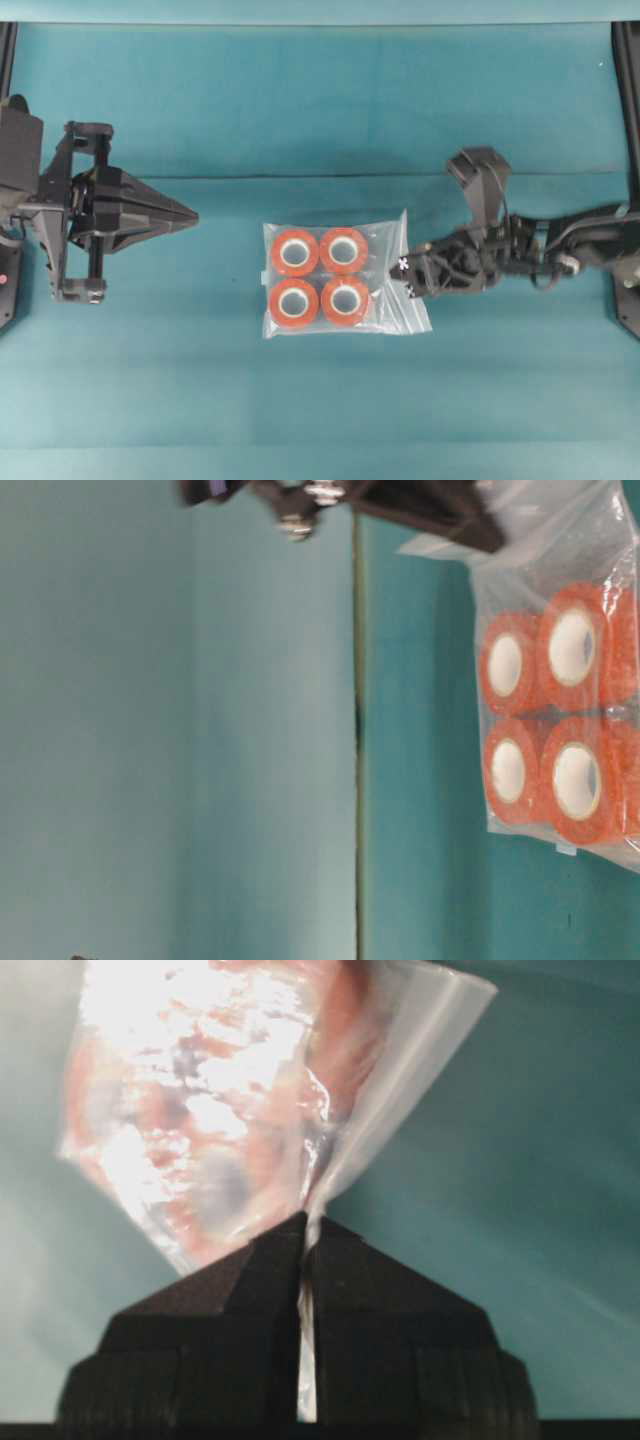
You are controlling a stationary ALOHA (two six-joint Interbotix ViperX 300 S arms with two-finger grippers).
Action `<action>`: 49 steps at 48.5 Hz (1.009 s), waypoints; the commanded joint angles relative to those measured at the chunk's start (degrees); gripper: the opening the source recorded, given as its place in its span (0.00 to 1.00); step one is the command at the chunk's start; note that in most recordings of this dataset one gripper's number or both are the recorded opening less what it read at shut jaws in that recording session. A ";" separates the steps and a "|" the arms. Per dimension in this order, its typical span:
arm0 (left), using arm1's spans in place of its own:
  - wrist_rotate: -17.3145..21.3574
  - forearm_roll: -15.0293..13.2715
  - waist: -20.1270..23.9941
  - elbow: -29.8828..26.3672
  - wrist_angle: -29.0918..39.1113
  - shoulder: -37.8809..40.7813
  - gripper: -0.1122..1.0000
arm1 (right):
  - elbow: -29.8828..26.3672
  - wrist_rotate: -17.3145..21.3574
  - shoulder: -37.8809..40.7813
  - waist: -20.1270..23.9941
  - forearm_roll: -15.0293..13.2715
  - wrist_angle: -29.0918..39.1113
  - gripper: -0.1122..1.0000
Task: Hand over the clear zip bag and make it stand upright.
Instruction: 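Lift the bag with the right gripper so it hangs vertically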
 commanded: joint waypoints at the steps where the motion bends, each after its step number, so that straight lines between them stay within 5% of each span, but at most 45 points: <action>1: -0.70 0.09 0.00 -1.41 -0.18 -0.35 0.10 | -3.96 -3.78 -4.04 -1.93 -1.05 6.77 0.11; 12: -5.54 0.09 -1.32 -5.71 3.52 -0.09 0.10 | -13.80 -13.27 -7.47 -4.48 -1.49 22.59 0.11; 37: -12.39 0.18 0.18 -6.24 5.71 -1.23 0.10 | -38.76 -29.79 2.81 -4.31 -1.49 49.13 0.11; 43: -14.15 0.18 0.18 -6.24 5.27 -1.58 0.19 | -42.89 -32.61 5.36 -4.57 -1.58 53.35 0.11; 49: -15.29 0.18 0.53 -5.62 5.45 -1.58 0.45 | -45.35 -35.33 6.77 -5.19 -1.58 56.95 0.11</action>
